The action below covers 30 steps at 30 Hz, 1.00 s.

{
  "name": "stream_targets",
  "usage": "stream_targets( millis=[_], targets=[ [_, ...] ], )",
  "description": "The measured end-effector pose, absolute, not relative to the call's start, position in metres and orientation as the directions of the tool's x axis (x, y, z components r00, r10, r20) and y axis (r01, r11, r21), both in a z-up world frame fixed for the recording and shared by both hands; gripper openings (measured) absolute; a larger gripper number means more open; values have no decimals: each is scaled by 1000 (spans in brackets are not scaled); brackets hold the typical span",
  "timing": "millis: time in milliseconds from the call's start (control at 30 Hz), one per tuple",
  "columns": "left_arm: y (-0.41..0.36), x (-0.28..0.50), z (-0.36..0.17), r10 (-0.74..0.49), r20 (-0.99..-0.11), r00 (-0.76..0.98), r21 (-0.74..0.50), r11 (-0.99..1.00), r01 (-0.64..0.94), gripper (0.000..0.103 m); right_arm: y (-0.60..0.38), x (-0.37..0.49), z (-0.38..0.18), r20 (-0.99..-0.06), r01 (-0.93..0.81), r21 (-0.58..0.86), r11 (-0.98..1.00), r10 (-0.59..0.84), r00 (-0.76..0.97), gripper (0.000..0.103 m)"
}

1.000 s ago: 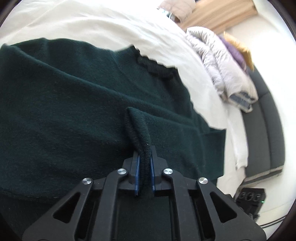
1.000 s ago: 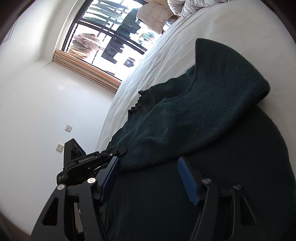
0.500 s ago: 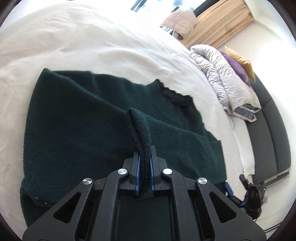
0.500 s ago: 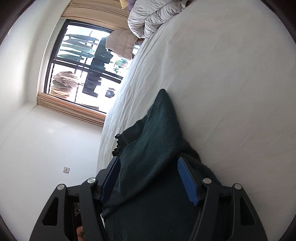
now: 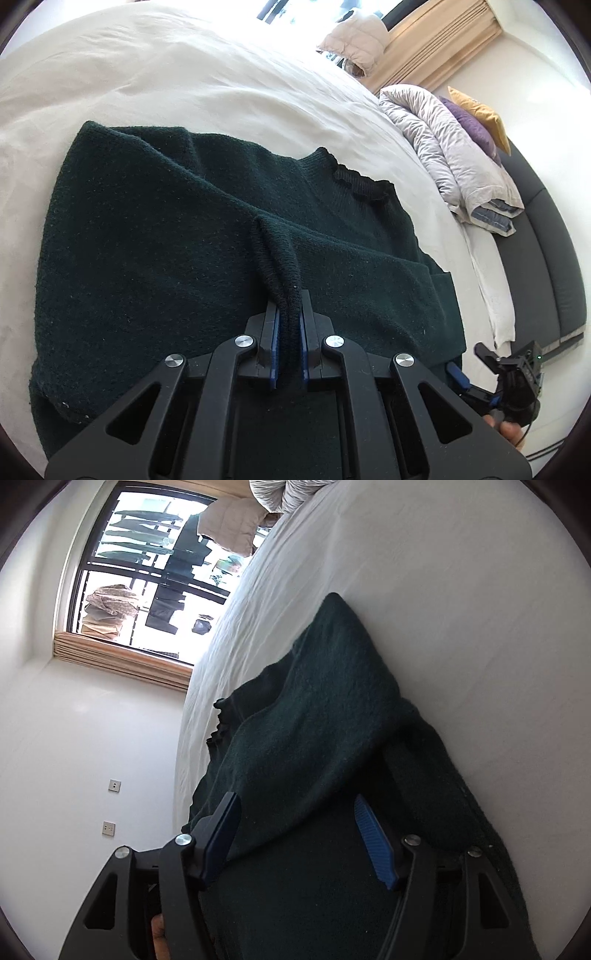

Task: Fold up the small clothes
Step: 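Smooth the folded side with the right tool while the left tool holds the sweater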

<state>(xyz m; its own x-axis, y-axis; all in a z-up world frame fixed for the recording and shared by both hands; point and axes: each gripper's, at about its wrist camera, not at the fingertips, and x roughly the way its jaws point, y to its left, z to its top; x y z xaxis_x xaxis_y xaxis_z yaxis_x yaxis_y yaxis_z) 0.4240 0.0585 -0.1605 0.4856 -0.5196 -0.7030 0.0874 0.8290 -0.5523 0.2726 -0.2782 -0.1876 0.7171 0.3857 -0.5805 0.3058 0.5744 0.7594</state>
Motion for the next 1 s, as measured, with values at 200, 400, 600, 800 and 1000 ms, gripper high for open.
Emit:
stream_targets(
  millis=[200,400,600,800,1000],
  targets=[
    [63,419,-158,-525,-691,497,-564,821,83,7,-307,277,-187,-529,331,798,503,323,785,63],
    [62,415,-160,-537,-686,491,-576,813,85,7,-338,284,-191,-451,286,842,458,307,838,62],
    [60,413,-164,-537,-682,497,-569,816,102,7,-351,269,-217,-395,262,881,393,309,865,29],
    [64,411,-166,-558,-665,496,-580,805,127,7,-336,255,-205,-494,312,824,472,330,805,36],
    [66,413,-169,-559,-661,500,-589,800,116,9,-313,231,-156,-578,336,703,626,228,784,58]
  ],
)
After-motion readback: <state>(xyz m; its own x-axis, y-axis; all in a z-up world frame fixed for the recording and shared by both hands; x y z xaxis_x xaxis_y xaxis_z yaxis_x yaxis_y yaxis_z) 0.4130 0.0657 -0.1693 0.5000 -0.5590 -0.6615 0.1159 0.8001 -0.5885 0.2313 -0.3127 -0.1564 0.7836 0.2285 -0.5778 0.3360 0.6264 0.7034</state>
